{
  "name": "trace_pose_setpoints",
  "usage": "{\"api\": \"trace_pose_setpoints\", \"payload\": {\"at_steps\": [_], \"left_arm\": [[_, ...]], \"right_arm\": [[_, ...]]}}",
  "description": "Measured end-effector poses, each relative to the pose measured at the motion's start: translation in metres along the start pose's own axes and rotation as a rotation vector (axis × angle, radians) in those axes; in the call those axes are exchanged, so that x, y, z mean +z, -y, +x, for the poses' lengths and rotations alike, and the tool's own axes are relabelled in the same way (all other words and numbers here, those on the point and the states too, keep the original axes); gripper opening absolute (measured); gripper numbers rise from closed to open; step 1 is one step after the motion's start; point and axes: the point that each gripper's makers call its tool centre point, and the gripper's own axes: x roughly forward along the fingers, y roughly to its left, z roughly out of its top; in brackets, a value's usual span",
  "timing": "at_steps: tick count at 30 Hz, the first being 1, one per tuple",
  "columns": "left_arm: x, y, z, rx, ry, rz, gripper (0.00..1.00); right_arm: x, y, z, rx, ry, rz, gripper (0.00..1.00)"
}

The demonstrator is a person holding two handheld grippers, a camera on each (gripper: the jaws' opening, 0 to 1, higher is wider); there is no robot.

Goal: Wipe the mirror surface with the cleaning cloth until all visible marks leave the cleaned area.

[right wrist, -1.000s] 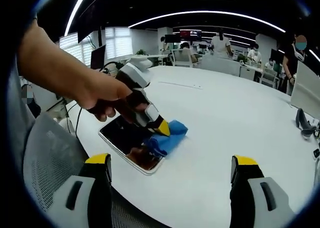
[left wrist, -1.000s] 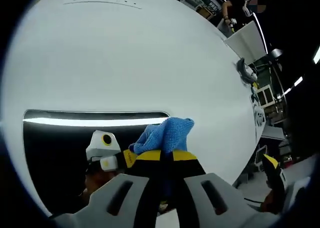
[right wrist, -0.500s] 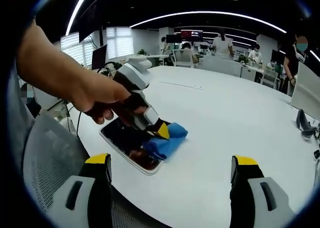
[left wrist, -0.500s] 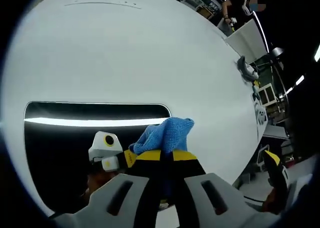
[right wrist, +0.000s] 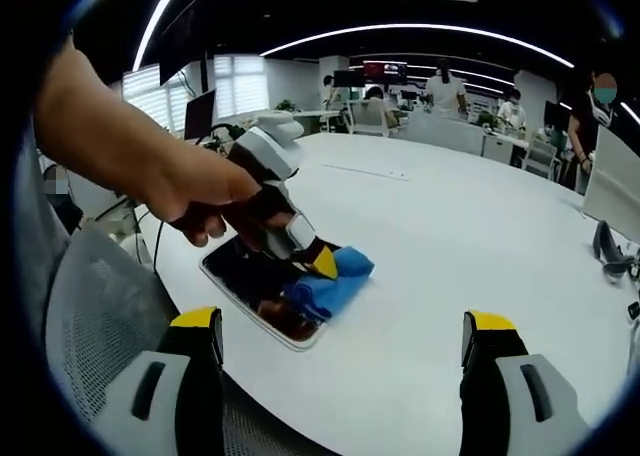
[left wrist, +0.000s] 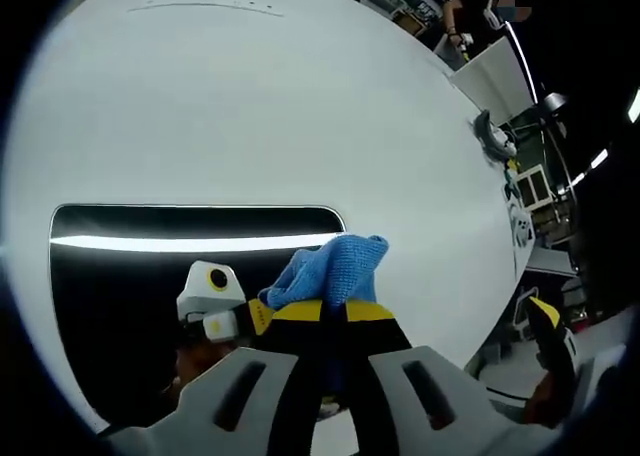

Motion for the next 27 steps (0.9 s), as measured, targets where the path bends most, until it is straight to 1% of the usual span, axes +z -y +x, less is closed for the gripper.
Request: {"api": "trace_pose_setpoints", "payload": {"at_steps": [6, 11, 13, 16, 19, 23, 27], "left_arm": [[-0.002, -0.007, -0.007, 0.002, -0.004, 0.007, 0.02], [-0.001, -0.016, -0.011, 0.009, -0.009, 0.052, 0.02], [-0.001, -0.02, -0.013, 0.012, -0.012, 0.048, 0.02], [-0.001, -0.025, -0.017, 0.018, -0.016, 0.042, 0.02], [-0.002, -0.03, -0.021, 0.015, -0.017, 0.055, 0.02], [-0.004, -0.043, -0.028, 0.015, -0.023, 0.042, 0.02], [-0.002, -0.058, -0.036, 0.021, -0.018, 0.023, 0.02]], "right_arm": [[0.0, 0.0, 0.0, 0.002, 0.0, 0.004, 0.99], [0.0, 0.0, 0.0, -0.001, 0.002, -0.007, 0.99], [0.0, 0.0, 0.0, -0.002, 0.0, -0.018, 0.99], [0.0, 0.0, 0.001, -0.002, 0.0, -0.015, 0.99], [0.001, 0.001, 0.0, 0.0, 0.005, 0.014, 0.99], [0.001, 0.001, 0.0, -0.001, 0.002, 0.018, 0.99], [0.001, 0.001, 0.001, 0.002, 0.002, 0.024, 0.99]]}}
